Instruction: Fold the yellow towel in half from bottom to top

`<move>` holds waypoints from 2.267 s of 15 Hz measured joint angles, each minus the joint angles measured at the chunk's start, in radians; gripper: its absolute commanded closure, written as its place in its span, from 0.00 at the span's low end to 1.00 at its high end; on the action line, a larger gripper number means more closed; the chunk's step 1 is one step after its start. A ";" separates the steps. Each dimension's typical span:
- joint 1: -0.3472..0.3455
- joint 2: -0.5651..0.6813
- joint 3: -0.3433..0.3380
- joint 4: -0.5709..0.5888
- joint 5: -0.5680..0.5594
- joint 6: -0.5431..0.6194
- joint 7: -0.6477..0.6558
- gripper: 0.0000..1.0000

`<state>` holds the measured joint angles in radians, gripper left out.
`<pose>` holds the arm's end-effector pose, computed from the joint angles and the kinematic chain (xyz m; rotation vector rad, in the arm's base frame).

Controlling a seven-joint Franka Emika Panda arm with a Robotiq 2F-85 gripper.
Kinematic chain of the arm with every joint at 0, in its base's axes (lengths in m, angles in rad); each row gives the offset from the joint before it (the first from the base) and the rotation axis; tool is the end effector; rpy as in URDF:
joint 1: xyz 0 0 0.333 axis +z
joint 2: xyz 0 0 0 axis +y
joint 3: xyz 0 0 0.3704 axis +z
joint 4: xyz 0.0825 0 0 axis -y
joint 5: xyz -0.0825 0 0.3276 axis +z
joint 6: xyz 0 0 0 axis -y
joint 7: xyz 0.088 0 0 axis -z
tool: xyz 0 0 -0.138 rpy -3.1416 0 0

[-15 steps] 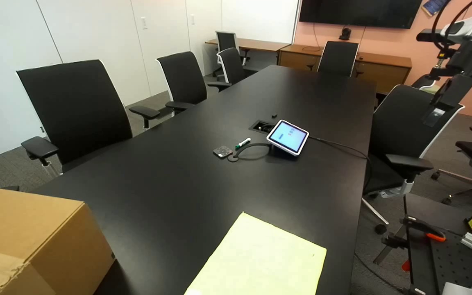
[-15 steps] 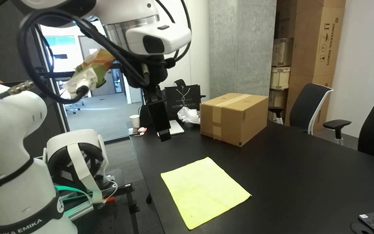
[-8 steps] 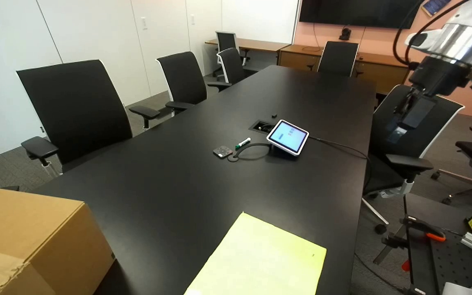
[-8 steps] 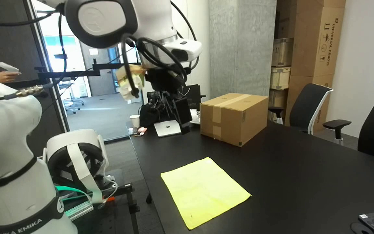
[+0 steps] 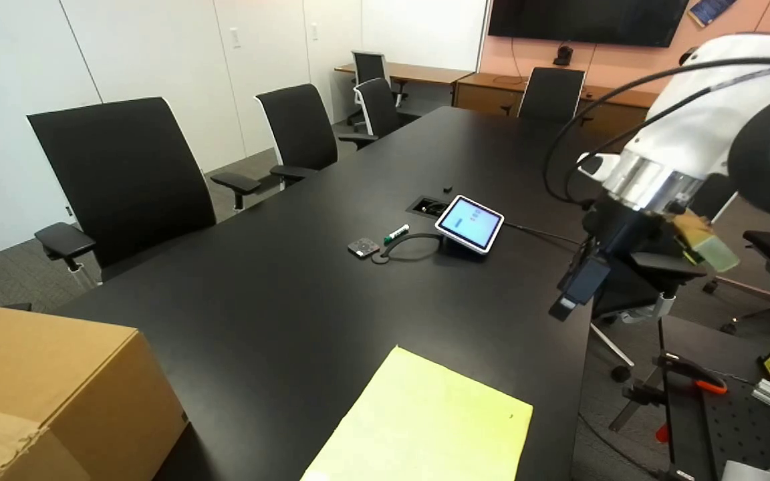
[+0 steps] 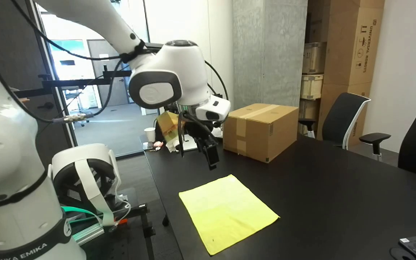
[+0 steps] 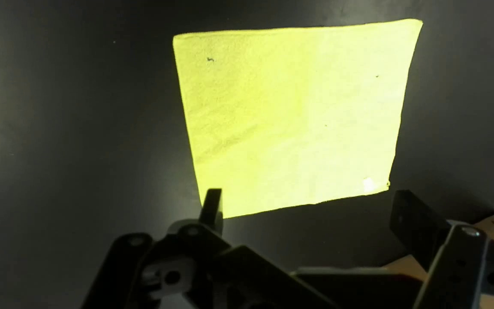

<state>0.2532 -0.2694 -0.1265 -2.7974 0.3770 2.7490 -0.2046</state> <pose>0.3501 0.0342 0.3741 -2.9184 0.0024 -0.3199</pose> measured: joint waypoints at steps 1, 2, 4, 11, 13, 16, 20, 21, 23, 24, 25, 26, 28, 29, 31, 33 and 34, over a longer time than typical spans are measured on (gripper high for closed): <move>0.025 0.048 -0.003 0.008 0.061 0.028 -0.027 0.00; 0.048 0.092 -0.009 0.016 0.121 0.050 -0.058 0.00; 0.084 0.174 -0.021 0.034 0.233 0.079 -0.128 0.00; 0.088 0.421 -0.018 0.113 0.497 0.095 -0.416 0.00; 0.073 0.485 -0.005 0.145 0.565 0.098 -0.513 0.00; 0.034 0.590 0.033 0.208 0.687 0.107 -0.678 0.00; -0.024 0.747 0.074 0.306 0.799 0.107 -0.836 0.00; -0.037 0.787 0.083 0.330 0.818 0.107 -0.865 0.00; -0.058 0.860 0.099 0.371 0.853 0.109 -0.917 0.00; -0.066 0.892 0.104 0.391 0.864 0.110 -0.934 0.00; -0.072 0.922 0.107 0.410 0.872 0.111 -0.948 0.00; -0.076 0.950 0.110 0.427 0.876 0.114 -0.960 0.00; -0.079 0.992 0.112 0.454 0.876 0.122 -0.975 0.00; -0.079 1.010 0.113 0.466 0.876 0.127 -0.979 0.00; -0.079 1.039 0.115 0.487 0.876 0.137 -0.985 0.00; -0.079 1.056 0.119 0.500 0.876 0.149 -0.990 0.00; -0.079 1.060 0.120 0.504 0.876 0.152 -0.993 0.00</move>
<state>0.1742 0.7911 -0.0068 -2.2939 1.2531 2.9010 -1.1971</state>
